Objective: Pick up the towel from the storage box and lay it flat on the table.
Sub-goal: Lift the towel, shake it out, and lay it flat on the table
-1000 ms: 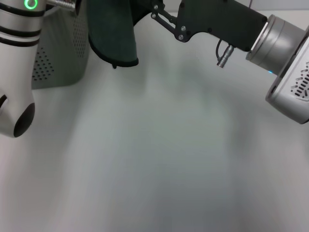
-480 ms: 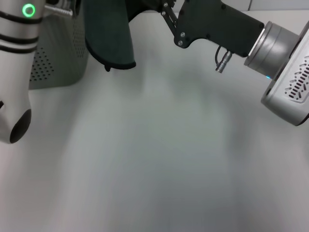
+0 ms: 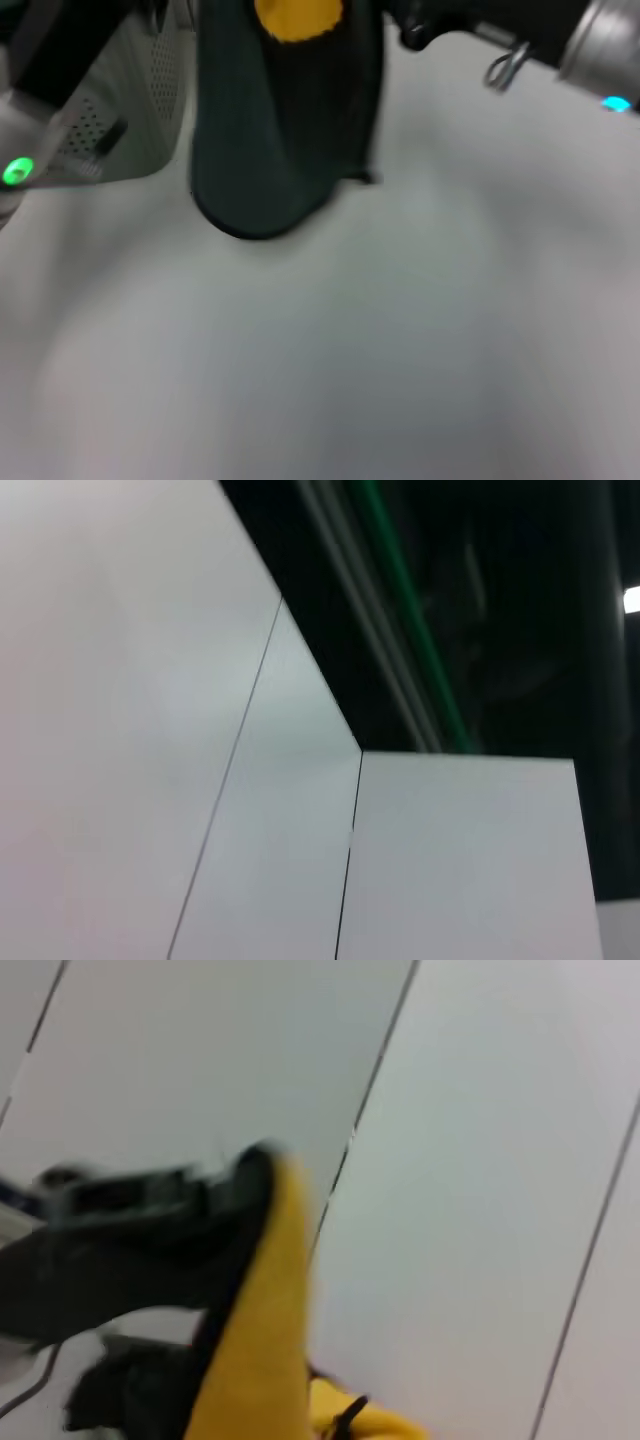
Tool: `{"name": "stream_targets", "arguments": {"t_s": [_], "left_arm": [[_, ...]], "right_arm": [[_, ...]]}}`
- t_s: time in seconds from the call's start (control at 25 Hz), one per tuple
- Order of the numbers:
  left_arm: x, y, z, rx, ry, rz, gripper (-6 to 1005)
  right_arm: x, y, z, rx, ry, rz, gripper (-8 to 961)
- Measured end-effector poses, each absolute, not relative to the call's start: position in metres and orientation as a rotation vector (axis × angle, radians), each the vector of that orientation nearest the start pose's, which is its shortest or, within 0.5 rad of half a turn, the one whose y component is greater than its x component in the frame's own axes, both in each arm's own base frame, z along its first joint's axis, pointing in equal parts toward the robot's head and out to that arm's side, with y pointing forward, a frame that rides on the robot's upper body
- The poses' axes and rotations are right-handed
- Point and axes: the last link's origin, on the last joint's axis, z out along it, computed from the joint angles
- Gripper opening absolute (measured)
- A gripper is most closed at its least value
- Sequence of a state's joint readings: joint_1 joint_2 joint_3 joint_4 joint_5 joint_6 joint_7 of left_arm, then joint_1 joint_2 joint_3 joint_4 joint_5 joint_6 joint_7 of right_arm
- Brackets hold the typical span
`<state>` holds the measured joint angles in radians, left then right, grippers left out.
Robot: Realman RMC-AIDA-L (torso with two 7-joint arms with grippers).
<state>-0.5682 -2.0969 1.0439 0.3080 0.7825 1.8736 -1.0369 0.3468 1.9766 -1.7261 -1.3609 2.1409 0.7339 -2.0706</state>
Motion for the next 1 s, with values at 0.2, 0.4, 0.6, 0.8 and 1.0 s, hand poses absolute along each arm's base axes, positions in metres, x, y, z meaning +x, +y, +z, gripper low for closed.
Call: {"name": "stream_targets", "arguments": {"t_s": [0.2,0.4,0.6,0.8,1.0], "left_arm": [[-0.21,0.284,0.048,-2.14,-0.292,-1.821,16],[-0.217,0.262,0.049,-2.334,-0.362,-1.733,18],[-0.218,0.232,0.053,-2.517,-0.362,-1.722,20],[-0.21,0.202,0.04,-2.7,-0.339,-1.708,22],[-0.214,0.174,0.023,-2.722,-0.401,-1.749,23]], "right_arm": [[0.086,0.34,0.035,-2.521,-0.017,0.905,0],[0.094,0.311,0.052,-2.657,0.077,0.959,0],[0.117,0.262,0.08,-2.691,0.111,1.006,0],[0.134,0.209,0.099,-2.738,0.099,1.081,0],[0.158,0.193,0.092,-2.779,0.246,1.119,-1]]}}
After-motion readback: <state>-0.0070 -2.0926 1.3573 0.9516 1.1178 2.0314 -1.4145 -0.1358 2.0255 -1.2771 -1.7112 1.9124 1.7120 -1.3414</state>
